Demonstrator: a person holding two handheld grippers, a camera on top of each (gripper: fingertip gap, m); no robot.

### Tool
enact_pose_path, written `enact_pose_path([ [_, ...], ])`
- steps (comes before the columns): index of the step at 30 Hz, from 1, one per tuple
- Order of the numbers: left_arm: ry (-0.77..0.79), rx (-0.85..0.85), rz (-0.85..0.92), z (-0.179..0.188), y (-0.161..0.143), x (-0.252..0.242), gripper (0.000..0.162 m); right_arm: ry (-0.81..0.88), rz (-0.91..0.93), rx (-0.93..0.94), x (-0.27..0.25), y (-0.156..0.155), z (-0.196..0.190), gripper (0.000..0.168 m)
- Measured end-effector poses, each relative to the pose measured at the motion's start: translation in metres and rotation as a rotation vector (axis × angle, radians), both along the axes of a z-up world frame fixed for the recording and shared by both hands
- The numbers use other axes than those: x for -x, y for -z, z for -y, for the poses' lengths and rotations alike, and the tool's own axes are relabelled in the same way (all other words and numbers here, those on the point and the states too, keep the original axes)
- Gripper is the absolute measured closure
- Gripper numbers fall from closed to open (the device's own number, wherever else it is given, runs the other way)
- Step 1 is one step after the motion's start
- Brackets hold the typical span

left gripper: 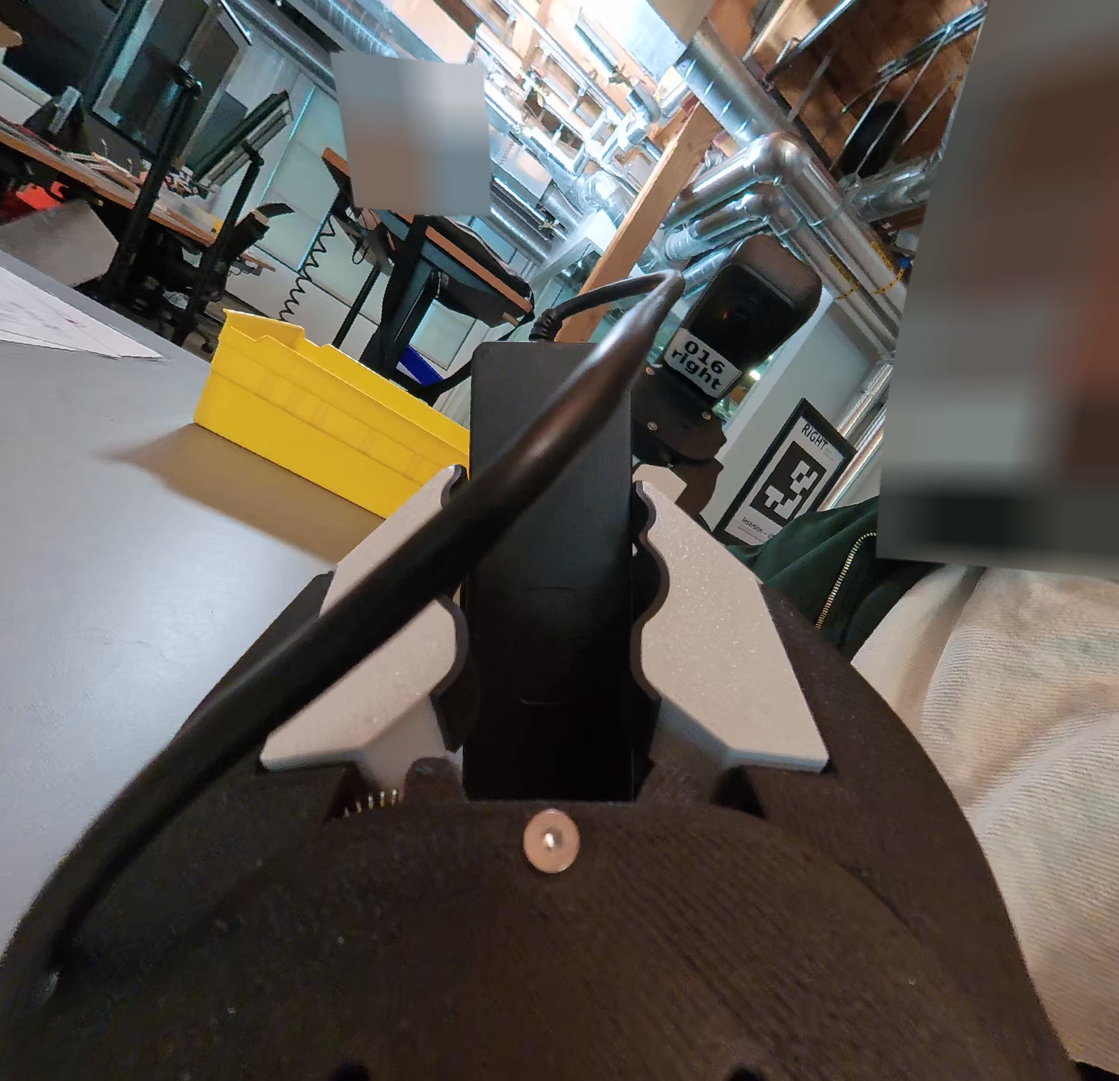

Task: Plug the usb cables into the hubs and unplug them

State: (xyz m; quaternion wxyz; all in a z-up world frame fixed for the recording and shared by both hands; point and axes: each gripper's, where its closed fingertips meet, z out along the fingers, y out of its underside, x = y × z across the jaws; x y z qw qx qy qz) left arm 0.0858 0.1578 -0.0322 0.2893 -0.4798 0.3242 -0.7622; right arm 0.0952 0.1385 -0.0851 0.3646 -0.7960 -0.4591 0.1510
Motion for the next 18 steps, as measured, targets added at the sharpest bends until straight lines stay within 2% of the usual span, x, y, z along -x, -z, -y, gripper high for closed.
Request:
enact_pose_path([
  [2,-0.005,0.004,0.001,-0.001,0.0,-0.001,0.109,0.006,0.001,-0.001,-0.001,0.0,0.0,0.161],
  [4,-0.011,0.005,-0.002,-0.001,0.0,-0.002,0.109,0.02,0.008,-0.001,-0.002,0.0,-0.002,0.161],
  [5,-0.016,0.002,-0.006,-0.001,0.001,-0.002,0.115,0.029,0.019,-0.007,-0.003,0.001,-0.003,0.161],
  [14,-0.032,-0.031,-0.044,0.0,0.006,-0.008,0.109,0.056,0.112,-0.044,-0.006,0.008,-0.005,0.161],
  [18,-0.048,-0.054,-0.087,-0.001,0.011,-0.01,0.113,0.06,0.1,-0.058,-0.006,0.004,-0.007,0.161],
])
